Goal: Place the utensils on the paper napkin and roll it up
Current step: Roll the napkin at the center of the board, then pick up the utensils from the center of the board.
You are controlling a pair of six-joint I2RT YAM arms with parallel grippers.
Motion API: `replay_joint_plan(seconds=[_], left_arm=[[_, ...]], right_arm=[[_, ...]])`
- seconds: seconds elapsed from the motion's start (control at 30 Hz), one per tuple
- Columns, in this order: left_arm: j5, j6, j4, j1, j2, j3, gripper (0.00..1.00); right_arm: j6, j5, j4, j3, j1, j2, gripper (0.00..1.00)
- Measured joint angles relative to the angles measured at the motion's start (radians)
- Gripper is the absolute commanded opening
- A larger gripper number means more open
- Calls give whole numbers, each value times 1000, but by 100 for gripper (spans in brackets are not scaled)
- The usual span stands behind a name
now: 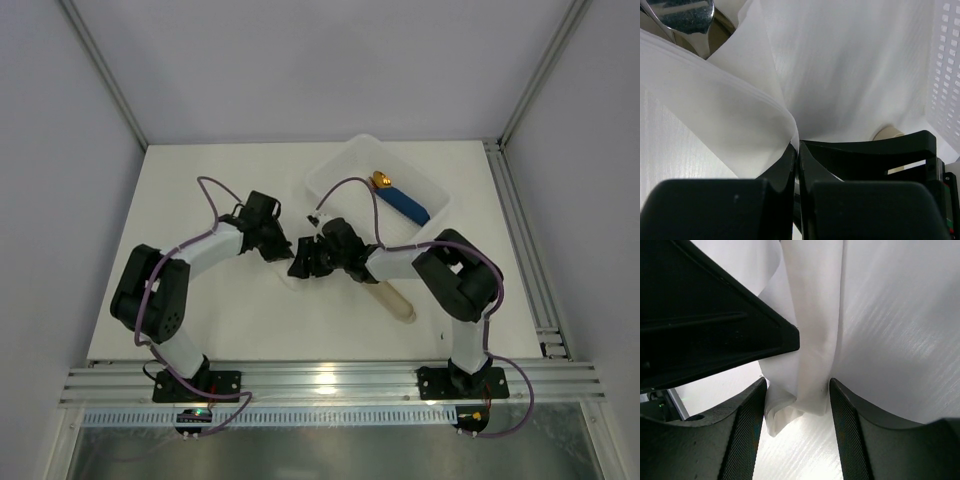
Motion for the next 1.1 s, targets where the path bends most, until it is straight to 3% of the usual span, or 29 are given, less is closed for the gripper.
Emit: replay_joint_plan(seconds=[0.47, 0.6, 0.87, 0.97, 1.1], left_arm=[[0, -14, 16, -3, 34, 25, 0], [0, -14, 15, -7, 52, 40, 0], [2, -12, 9, -10, 101, 76, 1], [2, -10, 0, -10, 117, 90, 5], [4, -3, -7, -12, 132, 110, 24]], right_arm=[[100, -47, 93, -31, -31, 35, 29], [111, -57, 110, -33, -34, 42, 26], [132, -77, 151, -37, -43, 61, 7], [132, -79, 158, -37, -44, 65, 4], [132, -80, 162, -37, -45, 66, 4]])
